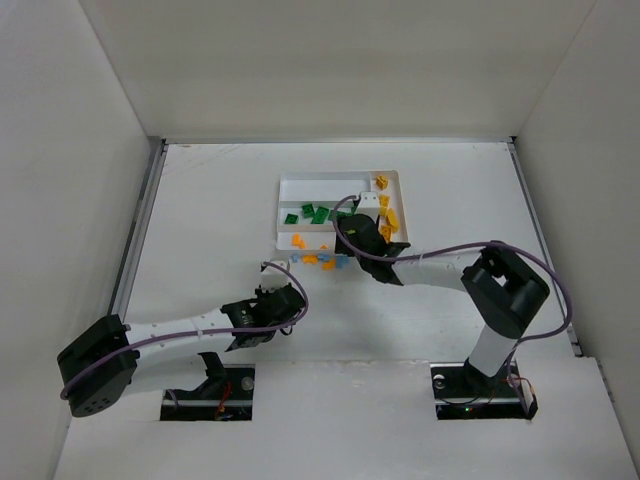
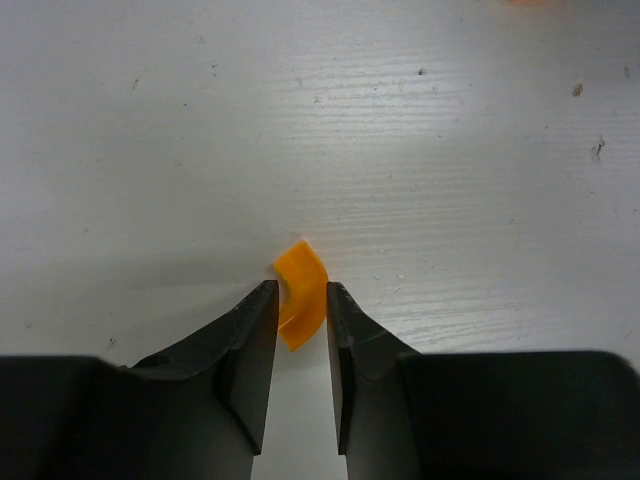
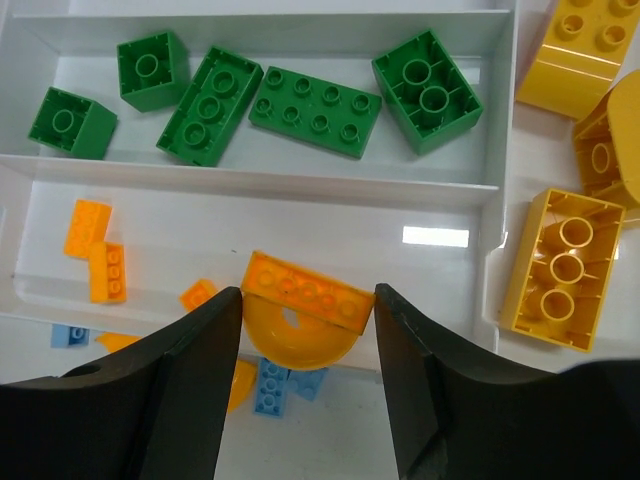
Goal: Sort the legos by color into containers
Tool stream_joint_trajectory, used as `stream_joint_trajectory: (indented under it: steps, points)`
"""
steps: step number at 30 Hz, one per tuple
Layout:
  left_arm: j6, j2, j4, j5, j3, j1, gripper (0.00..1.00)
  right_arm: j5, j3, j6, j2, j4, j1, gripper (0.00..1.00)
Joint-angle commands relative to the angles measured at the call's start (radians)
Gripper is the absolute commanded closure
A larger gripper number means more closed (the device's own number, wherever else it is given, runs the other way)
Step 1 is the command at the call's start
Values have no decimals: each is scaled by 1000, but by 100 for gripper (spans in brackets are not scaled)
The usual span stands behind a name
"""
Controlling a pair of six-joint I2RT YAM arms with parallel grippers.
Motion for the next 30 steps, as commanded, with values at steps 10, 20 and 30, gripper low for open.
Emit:
stream_joint_trajectory:
  steps: [10,20,30]
  points:
    - [-24,-21,-1,-38,21,18,80,-5,14,-7,-37,78,-13,37]
    - [-9,-56,-6,-37,50,24,83,7,-116,43,-146,104,53,34]
    - [14,5,-41,-4,90,23,71,16,-220,97,-224,120,123,33]
